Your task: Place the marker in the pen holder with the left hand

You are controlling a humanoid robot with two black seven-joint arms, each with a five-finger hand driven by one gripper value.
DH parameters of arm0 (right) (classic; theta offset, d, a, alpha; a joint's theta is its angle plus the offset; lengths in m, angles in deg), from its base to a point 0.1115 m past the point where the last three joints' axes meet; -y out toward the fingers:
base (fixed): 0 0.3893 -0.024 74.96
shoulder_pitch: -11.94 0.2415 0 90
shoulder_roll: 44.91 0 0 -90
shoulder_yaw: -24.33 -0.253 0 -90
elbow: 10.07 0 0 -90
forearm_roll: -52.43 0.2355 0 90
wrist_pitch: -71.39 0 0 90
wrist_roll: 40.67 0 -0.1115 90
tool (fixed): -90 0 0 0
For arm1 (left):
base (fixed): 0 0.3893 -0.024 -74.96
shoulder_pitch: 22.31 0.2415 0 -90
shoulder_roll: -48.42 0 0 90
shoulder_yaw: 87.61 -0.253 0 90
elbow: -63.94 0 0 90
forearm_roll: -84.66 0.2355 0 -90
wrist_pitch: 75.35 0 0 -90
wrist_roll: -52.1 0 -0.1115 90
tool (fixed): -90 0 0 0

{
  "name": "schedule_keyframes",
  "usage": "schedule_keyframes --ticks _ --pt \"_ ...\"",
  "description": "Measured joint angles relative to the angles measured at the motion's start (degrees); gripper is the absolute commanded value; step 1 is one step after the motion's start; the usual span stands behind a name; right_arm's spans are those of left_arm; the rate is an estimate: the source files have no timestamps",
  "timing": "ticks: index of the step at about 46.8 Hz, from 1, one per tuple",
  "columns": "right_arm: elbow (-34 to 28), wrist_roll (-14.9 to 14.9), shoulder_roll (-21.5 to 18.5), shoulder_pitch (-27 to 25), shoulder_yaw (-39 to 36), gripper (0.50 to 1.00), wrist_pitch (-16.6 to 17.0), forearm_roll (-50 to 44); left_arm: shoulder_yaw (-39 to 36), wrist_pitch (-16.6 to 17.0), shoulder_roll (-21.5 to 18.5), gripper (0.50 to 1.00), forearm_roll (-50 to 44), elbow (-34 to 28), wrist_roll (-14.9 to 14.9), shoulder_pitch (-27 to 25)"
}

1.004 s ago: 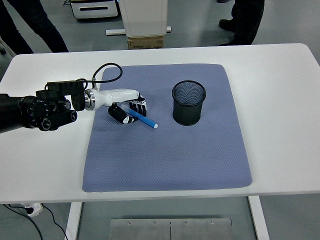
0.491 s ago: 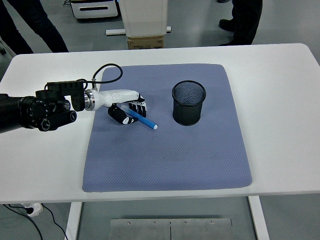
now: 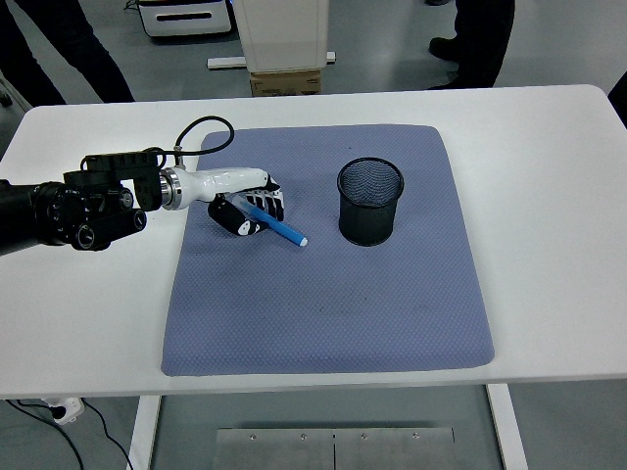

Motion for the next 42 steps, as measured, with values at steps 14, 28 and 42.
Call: schedule_keyframes --ticks 14,28,42 --pt "0.00 0.04 0.00 0.00 0.00 1.000 0.00 0.00 1.24 -0.36 -0.23 0.500 -3.02 0.00 0.49 -0.41" --pt "0.00 0.04 0.00 0.00 0.00 1.000 0.00 0.00 1.79 -0.36 -0.44 0.500 -4.95 0.00 1.07 -0.42" --pt "0.00 0.02 0.00 0.00 0.00 1.000 0.00 0.00 2.12 -1.11 -0.62 0.500 -5.76 0.01 1.19 -1.80"
